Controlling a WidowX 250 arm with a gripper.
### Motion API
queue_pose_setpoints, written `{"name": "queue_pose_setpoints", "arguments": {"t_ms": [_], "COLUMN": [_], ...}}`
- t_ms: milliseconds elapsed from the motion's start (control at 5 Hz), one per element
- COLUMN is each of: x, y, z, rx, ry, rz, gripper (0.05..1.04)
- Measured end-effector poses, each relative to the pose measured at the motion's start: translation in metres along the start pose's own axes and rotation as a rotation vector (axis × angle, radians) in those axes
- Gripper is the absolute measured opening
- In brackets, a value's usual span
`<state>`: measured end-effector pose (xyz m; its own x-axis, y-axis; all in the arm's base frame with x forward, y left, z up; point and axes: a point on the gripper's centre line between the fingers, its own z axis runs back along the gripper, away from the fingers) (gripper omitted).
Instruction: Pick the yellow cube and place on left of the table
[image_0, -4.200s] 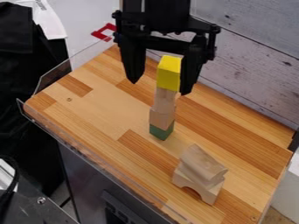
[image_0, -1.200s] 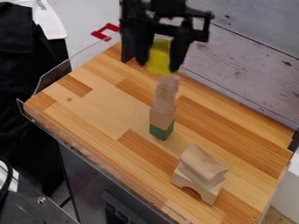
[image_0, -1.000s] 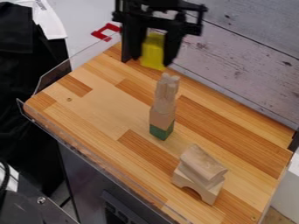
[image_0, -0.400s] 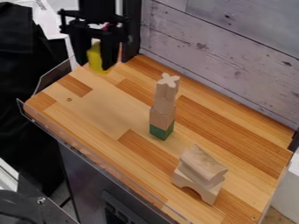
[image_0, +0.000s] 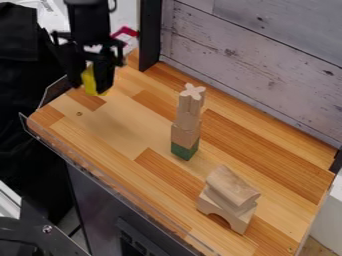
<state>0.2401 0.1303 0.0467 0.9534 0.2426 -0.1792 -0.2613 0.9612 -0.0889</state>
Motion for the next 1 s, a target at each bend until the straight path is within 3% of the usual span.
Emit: {"name": "queue_pose_setpoints", "arguments": {"t_ms": [200,400,800,1000], "x": [0.007,0.016,0.036,0.026], "y": [0.002,0.000,-0.003,-0.011], "z": [-0.033,-0.046,-0.050,-0.050], "rx": [-0.010,-0.012,0.039,0.053], "ry": [0.051,0.072,0.088,0.103], "rz": [-0.016,-0.031,-0.042,0.000], "gripper": [0.560,0.560,0.618,0.933]}}
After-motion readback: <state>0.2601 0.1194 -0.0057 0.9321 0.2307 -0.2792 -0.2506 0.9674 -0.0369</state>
